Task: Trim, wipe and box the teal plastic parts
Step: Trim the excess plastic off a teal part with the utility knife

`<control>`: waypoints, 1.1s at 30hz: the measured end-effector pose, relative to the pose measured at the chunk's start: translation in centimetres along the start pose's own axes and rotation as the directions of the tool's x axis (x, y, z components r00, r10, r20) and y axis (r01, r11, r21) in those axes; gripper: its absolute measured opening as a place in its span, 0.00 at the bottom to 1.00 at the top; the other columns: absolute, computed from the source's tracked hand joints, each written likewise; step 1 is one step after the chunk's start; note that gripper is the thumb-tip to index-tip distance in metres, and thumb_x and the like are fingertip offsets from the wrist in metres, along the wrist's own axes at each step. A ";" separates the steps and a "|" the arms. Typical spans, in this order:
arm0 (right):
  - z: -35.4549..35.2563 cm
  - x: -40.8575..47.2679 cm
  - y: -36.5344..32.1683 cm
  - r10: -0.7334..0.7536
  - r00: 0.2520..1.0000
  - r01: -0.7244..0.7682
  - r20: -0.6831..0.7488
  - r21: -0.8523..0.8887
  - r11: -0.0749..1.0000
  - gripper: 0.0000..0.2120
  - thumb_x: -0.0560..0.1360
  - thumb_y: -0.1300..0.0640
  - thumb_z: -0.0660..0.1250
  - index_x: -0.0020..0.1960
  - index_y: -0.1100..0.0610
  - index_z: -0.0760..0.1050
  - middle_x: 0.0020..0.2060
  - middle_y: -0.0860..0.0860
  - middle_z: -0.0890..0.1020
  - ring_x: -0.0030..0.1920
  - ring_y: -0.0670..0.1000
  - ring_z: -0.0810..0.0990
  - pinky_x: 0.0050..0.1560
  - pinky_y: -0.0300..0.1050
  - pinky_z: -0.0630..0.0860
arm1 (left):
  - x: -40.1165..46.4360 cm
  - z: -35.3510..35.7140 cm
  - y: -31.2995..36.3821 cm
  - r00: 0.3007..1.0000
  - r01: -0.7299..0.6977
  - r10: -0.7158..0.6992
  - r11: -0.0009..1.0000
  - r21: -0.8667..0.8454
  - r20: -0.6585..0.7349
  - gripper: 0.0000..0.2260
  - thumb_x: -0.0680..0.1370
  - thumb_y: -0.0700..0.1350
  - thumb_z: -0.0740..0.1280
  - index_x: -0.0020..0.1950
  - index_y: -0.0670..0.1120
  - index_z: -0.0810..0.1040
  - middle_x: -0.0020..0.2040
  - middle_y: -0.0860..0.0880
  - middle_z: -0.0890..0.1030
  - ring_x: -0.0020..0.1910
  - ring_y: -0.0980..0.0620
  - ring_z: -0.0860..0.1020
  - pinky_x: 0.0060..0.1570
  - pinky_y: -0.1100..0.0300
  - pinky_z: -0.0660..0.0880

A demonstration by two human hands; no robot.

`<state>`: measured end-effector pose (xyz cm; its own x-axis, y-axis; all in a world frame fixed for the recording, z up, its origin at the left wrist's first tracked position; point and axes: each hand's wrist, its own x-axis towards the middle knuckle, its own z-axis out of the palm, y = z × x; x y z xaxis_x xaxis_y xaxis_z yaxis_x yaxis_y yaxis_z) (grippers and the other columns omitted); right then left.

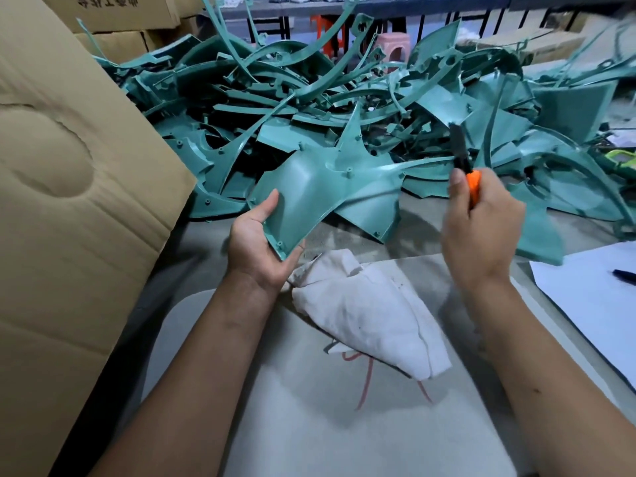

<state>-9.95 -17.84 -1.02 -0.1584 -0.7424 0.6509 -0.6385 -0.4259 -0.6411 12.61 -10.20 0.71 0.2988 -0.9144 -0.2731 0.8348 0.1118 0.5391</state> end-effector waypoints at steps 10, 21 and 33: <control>0.2 -1.0 -1.2 -0.164 0.980 0.144 0.116 0.167 0.975 0.15 0.86 0.53 0.61 0.42 0.56 0.71 0.29 0.45 0.70 0.27 0.42 0.68 0.28 0.39 0.63 | -0.1 -0.2 0.5 0.999 -0.033 0.033 0.999 0.003 -0.006 0.21 0.84 0.45 0.62 0.38 0.42 0.88 0.43 0.45 0.88 0.39 0.48 0.87 0.32 0.58 0.81; 1.4 -3.8 -4.1 -0.517 0.714 0.483 0.472 0.203 0.852 0.18 0.83 0.43 0.57 0.45 0.56 0.72 0.32 0.44 0.69 0.32 0.56 0.73 0.31 0.52 0.66 | 0.0 0.9 -1.0 0.995 -0.051 0.048 0.998 -0.026 -0.091 0.10 0.84 0.43 0.62 0.55 0.40 0.81 0.47 0.44 0.87 0.39 0.48 0.86 0.48 0.56 0.83; 0.8 -2.4 -3.0 -0.362 0.902 0.335 0.234 0.146 0.931 0.15 0.85 0.52 0.62 0.41 0.52 0.65 0.27 0.40 0.64 0.26 0.48 0.65 0.30 0.41 0.56 | -0.3 1.1 -1.1 0.994 -0.042 0.031 0.994 -0.105 -0.104 0.09 0.84 0.38 0.62 0.51 0.36 0.80 0.43 0.42 0.87 0.38 0.47 0.86 0.35 0.59 0.83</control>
<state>-7.08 -15.23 -0.97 0.2640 -0.6367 0.7246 -0.5372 -0.7210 -0.4378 11.13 -10.45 1.06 0.3709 -0.8653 -0.3372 0.8656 0.1905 0.4631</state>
